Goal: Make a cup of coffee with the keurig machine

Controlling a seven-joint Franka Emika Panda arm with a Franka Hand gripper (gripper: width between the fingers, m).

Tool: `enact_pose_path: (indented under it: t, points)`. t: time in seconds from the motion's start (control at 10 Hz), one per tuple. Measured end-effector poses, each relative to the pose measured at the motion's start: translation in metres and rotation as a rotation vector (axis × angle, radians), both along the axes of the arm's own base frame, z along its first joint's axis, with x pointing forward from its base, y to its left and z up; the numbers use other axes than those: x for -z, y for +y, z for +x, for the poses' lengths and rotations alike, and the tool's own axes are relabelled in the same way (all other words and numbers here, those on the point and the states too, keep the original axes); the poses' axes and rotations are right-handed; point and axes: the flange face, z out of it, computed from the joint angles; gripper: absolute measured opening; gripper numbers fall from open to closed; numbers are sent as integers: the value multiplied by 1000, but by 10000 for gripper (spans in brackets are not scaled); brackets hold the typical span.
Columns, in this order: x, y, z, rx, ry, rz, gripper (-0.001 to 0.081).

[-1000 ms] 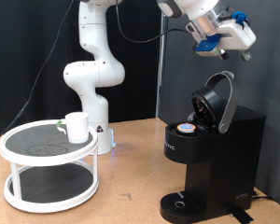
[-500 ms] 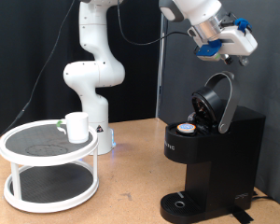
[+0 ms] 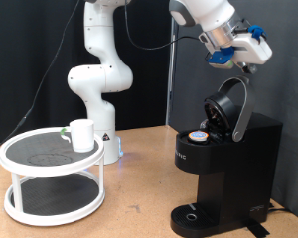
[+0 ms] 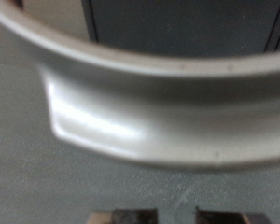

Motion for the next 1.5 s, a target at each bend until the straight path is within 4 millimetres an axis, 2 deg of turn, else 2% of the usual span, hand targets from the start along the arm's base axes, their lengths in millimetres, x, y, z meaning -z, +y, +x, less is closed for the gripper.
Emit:
enact_pose_path:
  t: [0.1, 0.5, 0.8, 1.1, 1.5]
  points:
    - [3, 1, -1, -6, -2, -1, 6]
    - [11, 5, -3, -10, -3, -6, 0]
    - [11, -1, -3, -26, -6, -1, 0]
    - [5, -26, -6, -61, 7, 9, 0]
    - [3, -68, -9, -31, -4, -67, 0]
